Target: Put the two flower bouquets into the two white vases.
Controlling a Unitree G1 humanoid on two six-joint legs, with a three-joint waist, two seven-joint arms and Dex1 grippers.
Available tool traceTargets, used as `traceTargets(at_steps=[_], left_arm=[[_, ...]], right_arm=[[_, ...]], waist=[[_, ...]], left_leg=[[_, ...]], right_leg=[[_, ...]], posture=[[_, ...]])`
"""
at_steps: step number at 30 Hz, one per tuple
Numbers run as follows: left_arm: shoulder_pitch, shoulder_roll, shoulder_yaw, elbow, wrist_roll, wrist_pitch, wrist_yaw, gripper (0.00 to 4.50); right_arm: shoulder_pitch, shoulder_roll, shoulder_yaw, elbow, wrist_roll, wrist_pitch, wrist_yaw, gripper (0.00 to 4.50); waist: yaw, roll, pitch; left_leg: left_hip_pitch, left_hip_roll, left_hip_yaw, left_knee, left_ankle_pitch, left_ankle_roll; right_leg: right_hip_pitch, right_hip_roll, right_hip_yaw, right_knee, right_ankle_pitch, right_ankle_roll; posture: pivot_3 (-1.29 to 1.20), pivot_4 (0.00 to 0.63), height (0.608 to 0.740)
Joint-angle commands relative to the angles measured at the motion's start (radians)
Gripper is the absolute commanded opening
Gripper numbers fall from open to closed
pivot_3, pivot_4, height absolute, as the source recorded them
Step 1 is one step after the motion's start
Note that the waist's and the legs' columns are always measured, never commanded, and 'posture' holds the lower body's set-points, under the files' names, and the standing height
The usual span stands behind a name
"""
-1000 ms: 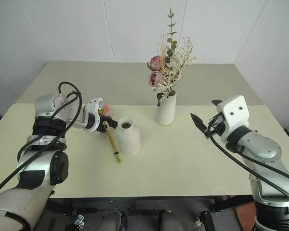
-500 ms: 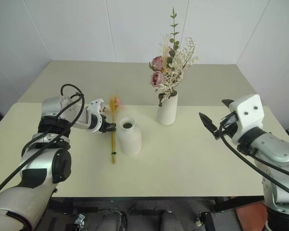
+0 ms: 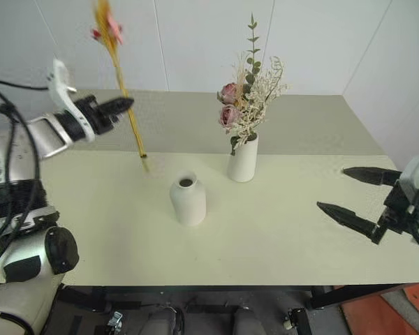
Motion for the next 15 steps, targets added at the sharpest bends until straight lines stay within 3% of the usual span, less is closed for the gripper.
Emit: traceTargets(at_steps=[1, 7, 15], left_arm=[[-0.013, 0.026, 0.017, -0.081, -0.149, -0.025, -0.172, 0.03], [-0.013, 0.020, -0.041, -0.086, -0.262, -0.048, -0.351, 0.03], [0.006, 0.007, -0.192, -0.059, -0.202, -0.220, -0.510, 0.03]], right_arm=[[0.027, -0.027, -0.046, 0.013, 0.020, -0.056, 0.098, 4.50], [0.050, -0.014, -0.033, 0.009, -0.028, -0.099, 0.094, 4.50], [0.122, 0.005, -0.093, -0.027, -0.004, -0.076, 0.095, 4.50]], waist=[[0.000, 0.000, 0.000], [0.000, 0.000, 0.000], [0.001, 0.000, 0.000]], left_leg=[[0.000, 0.000, 0.000, 0.000, 0.000, 0.000], [0.001, 0.000, 0.000, 0.000, 0.000, 0.000], [0.001, 0.000, 0.000, 0.000, 0.000, 0.000]], right_leg=[[0.000, 0.000, 0.000, 0.000, 0.000, 0.000], [0.000, 0.000, 0.000, 0.001, -0.001, 0.001], [0.000, 0.000, 0.001, 0.001, -0.001, 0.001]], posture=[[0.00, 0.150, 0.740], [0.00, 0.150, 0.740], [0.00, 0.150, 0.740]])
